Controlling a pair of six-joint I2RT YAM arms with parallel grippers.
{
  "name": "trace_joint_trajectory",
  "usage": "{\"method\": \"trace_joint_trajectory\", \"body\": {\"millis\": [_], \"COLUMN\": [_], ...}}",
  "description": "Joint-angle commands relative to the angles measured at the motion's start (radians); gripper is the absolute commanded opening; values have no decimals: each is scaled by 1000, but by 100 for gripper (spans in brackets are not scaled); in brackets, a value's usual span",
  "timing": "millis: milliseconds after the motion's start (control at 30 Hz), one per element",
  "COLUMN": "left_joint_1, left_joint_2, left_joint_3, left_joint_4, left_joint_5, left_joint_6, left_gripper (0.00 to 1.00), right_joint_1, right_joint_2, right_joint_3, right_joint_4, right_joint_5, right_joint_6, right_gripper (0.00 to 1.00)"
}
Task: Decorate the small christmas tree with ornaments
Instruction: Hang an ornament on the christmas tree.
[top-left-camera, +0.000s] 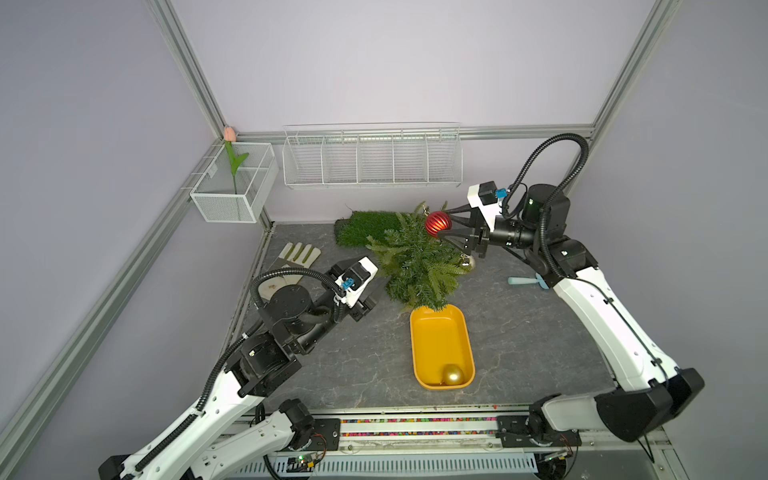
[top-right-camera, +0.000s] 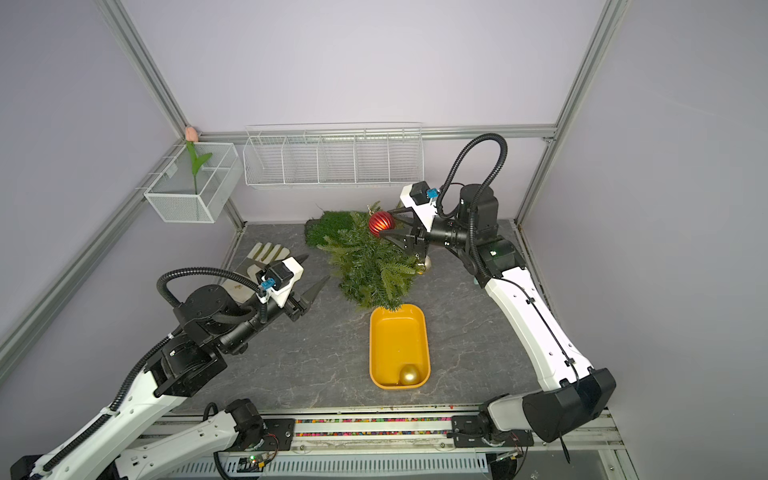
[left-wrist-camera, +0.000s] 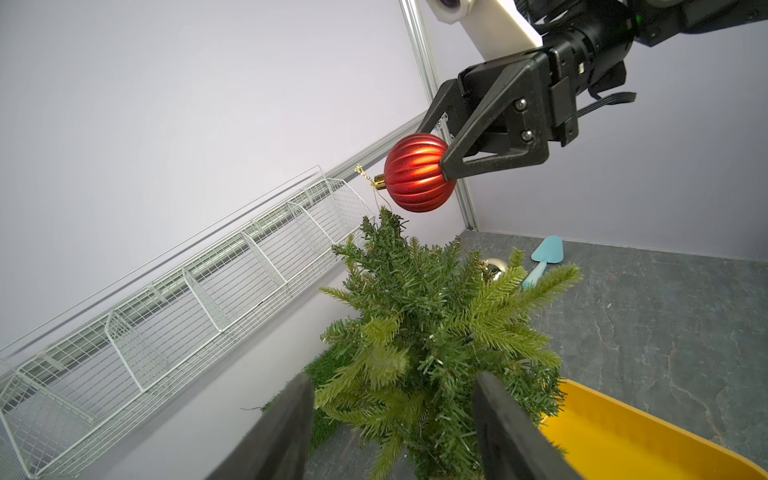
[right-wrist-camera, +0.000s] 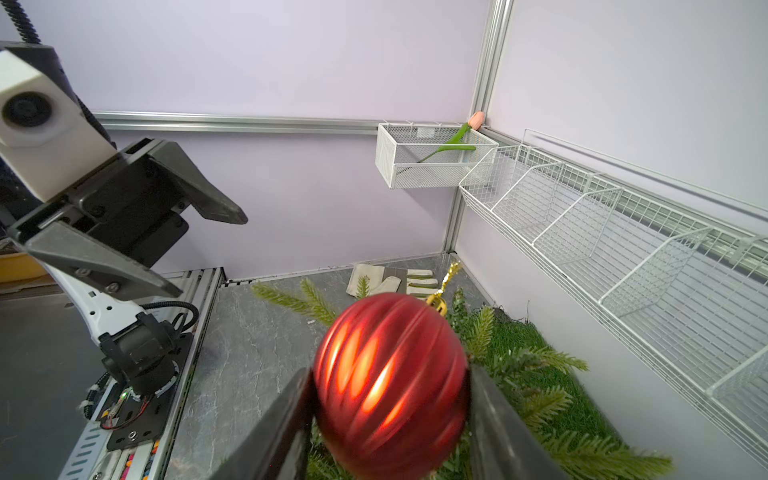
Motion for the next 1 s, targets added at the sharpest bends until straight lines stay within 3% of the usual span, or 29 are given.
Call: {"method": "trace_joint_trajectory", "body": {"millis": [0, 367, 967], "left_joint_1": [2, 2, 2], "left_joint_2": [-8, -5, 8], "left_joint_3": [-1, 3, 12], "left_joint_4": [15, 7, 4], "left_joint_5": [-9, -19, -19], "left_joint_6": [16, 22, 24], "left_gripper": [63, 63, 63], "right_joint_1": [-10, -24, -29], "right_joint_2": [13, 49, -66], "right_joint_3": [23, 34, -73], "right_joint_4": [38, -13, -126], "right_joint_5": [-38, 21, 23], "right_joint_6": [26, -8, -98], "right_gripper": [54, 53, 53]}}
